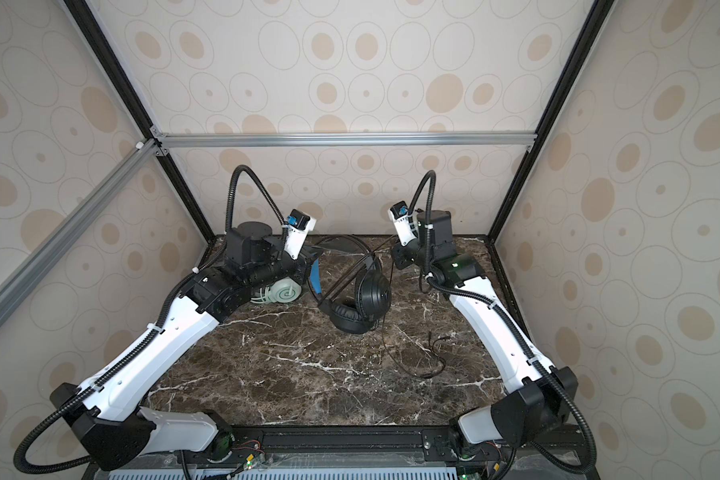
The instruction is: Wrap the headphones
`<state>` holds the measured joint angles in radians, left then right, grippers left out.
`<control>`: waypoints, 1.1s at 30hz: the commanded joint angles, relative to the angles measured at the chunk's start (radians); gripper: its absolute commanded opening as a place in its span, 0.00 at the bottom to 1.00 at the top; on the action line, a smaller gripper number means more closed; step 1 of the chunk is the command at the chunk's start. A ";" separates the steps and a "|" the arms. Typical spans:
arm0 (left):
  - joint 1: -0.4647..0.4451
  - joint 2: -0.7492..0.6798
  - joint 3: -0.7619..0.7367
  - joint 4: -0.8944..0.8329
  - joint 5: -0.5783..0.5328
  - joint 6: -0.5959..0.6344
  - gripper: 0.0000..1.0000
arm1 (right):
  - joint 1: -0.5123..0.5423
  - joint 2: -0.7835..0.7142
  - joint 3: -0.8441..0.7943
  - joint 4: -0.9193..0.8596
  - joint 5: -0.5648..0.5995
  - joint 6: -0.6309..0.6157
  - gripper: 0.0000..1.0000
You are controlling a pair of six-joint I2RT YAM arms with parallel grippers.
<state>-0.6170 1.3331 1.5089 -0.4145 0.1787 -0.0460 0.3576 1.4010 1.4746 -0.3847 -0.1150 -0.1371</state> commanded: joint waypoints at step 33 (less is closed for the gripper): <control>0.003 0.012 0.241 0.318 0.224 -0.350 0.00 | 0.053 -0.011 -0.348 0.564 -0.230 0.392 0.12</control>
<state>-0.6170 1.3529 1.6886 -0.2253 0.3771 -0.3183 0.4049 1.3636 1.1557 0.1047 -0.3588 0.2134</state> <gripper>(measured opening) 0.063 0.121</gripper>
